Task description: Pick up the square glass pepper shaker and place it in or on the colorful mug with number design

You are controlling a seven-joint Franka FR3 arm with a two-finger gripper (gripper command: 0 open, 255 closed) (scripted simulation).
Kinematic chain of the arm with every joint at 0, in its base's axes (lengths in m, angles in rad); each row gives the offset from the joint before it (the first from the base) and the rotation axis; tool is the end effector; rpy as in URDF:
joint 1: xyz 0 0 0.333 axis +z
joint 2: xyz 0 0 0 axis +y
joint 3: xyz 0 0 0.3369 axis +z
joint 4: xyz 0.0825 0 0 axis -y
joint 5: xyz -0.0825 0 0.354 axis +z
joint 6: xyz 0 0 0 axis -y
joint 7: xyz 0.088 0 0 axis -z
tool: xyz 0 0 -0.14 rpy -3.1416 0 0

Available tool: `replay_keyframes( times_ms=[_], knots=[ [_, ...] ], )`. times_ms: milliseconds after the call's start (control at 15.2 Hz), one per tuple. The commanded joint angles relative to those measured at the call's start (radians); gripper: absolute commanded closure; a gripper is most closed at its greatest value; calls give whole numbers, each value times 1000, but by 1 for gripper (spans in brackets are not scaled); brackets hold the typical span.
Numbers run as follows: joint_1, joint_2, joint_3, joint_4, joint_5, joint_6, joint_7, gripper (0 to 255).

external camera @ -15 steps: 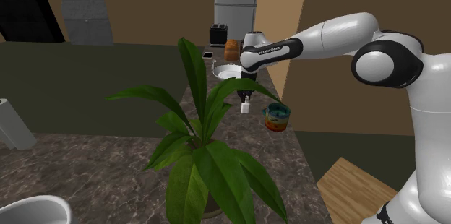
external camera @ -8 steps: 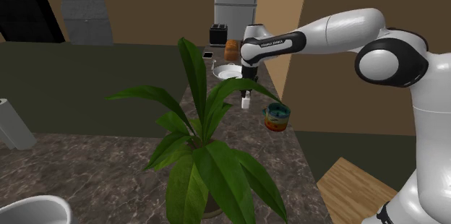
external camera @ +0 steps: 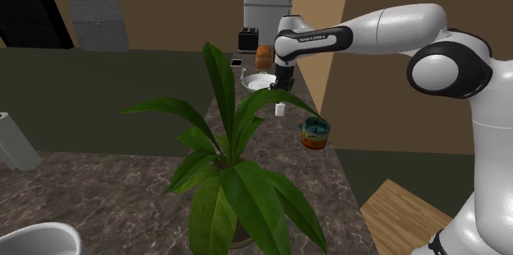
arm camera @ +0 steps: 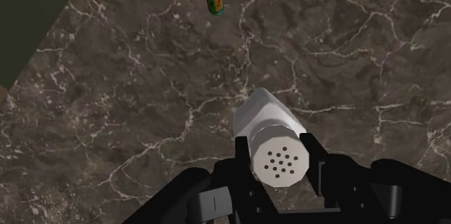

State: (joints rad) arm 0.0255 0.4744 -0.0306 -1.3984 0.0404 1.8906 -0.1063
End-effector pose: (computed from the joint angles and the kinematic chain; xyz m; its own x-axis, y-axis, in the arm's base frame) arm 0.6803 0.0044 0.4302 0.9956 0.0920 0.0204 0.0924 -0.9955 -0.0225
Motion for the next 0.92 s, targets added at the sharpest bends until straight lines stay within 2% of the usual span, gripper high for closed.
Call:
replay_keyframes(
  times_ms=[0, 858],
  knots=[
    [-1, -5, -1, 21, 0, -27, -1, 255],
    [-3, 2, -1, 208, -1, -206, 4, 255]
  ],
)
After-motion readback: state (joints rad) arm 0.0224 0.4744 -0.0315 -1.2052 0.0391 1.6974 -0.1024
